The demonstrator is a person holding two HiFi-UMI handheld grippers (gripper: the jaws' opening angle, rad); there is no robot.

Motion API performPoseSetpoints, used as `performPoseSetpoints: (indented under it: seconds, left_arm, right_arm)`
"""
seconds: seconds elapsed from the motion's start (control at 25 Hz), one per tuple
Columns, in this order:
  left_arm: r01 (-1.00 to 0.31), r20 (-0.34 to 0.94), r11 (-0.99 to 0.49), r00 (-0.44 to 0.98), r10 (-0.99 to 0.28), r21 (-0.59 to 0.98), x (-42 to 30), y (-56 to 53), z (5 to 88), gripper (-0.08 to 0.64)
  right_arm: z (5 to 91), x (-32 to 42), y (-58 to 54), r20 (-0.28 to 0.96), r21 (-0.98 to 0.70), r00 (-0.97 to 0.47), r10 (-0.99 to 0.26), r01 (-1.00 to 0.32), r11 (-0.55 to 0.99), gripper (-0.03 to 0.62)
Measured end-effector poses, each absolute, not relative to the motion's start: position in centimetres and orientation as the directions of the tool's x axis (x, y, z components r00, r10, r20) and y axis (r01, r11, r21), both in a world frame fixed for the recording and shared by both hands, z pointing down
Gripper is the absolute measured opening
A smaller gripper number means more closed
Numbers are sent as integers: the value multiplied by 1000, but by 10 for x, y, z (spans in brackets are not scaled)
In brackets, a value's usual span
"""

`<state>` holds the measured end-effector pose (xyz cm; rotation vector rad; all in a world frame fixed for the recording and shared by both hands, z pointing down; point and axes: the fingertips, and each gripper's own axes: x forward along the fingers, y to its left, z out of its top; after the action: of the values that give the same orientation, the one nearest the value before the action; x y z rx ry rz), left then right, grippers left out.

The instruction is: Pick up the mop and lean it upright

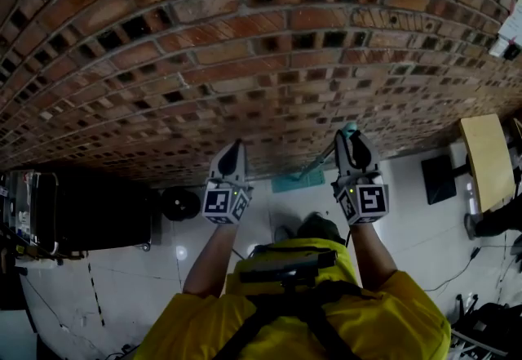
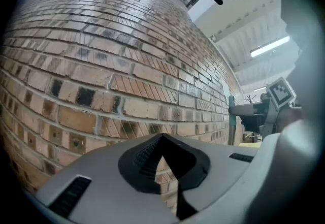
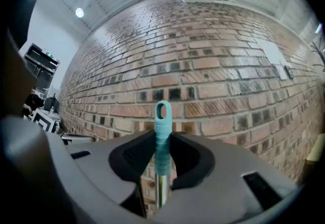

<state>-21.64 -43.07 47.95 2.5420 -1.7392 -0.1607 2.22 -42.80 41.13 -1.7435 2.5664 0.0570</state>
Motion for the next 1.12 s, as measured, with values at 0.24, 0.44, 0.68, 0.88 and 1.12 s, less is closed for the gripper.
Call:
performPoseSetpoints:
  seconds: [0.24, 0.44, 0.68, 0.88, 1.12]
  left_arm:
    - [-930, -23, -360, 359, -933, 73, -214, -423, 484, 5]
    - [-931, -17, -352, 352, -936, 98, -215, -417, 488, 5]
    - [-922, -24, -368, 368, -930, 121, -209, -414, 491, 5]
    - [-916, -6, -382, 384, -923, 120, -202, -416, 499, 5]
    - [-917, 19, -382, 387, -922, 115, -197, -418, 513, 5]
  right_arm:
    - [391, 20, -419, -92, 11, -383, -919, -923, 384, 103]
    - [385, 18, -411, -91, 19, -391, -916, -920, 391, 102]
    - [387, 23, -408, -79, 12, -392, -917, -920, 392, 101]
    - [410, 26, -417, -46, 8, -392, -919, -920, 392, 101]
    - [493, 23, -444, 60, -13, -404, -913, -915, 404, 102]
